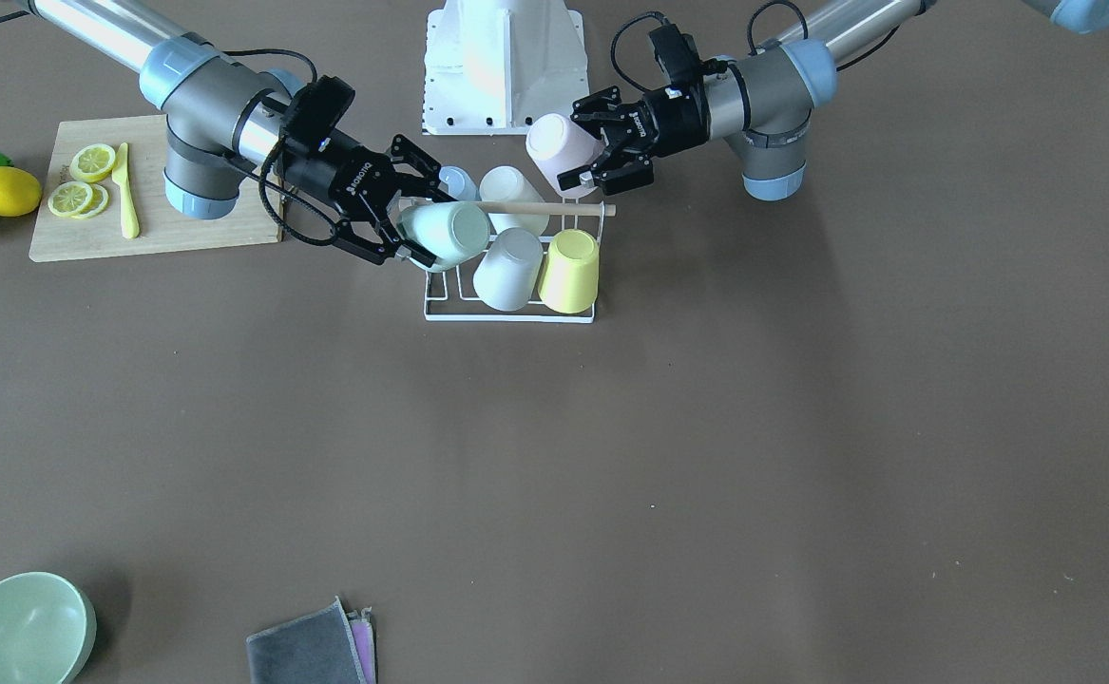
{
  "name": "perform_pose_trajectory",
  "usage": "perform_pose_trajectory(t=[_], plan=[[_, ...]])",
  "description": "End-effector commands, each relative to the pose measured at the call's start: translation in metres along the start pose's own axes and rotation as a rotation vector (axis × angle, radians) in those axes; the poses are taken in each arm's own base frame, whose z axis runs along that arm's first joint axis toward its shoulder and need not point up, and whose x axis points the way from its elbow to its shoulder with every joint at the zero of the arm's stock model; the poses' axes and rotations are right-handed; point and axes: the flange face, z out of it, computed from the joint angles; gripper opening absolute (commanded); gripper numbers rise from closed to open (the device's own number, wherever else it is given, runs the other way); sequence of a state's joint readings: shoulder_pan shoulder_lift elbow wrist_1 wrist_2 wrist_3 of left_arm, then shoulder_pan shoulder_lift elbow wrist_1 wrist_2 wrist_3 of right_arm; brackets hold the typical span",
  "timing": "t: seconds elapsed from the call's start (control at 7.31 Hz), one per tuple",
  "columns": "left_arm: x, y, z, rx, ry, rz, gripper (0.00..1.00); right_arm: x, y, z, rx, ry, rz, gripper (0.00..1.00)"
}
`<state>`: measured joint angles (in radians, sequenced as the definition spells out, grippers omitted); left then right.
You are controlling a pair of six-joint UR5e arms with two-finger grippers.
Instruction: Place cup on cup holder
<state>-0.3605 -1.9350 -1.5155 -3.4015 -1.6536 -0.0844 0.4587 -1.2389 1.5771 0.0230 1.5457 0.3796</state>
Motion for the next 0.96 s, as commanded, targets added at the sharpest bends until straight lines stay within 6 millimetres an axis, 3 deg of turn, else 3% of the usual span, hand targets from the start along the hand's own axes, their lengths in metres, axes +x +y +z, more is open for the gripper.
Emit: perform_pose_trajectory(t=[0.0,0.14,0.55,0.82], plan=[[0.000,-0.001,-0.001,0.011,0.001,0.001,0.99,0.001,0.003,-0.009,-0.007,0.002,-0.005,0.95],[0.000,-0.001,-0.001,0.011,0.001,0.001,0.99,0.002,0.002,-0.012,0.008,-0.002,-0.001,1.00],[0.000,0.000,-0.004,0.011,0.001,0.001,0.99,0.005,0.004,-0.015,0.009,0.000,-0.001,1.00],[0.000,-0.001,-0.007,0.009,0.000,-0.008,0.99,0.019,0.008,-0.027,-0.021,-0.013,-0.011,1.00]])
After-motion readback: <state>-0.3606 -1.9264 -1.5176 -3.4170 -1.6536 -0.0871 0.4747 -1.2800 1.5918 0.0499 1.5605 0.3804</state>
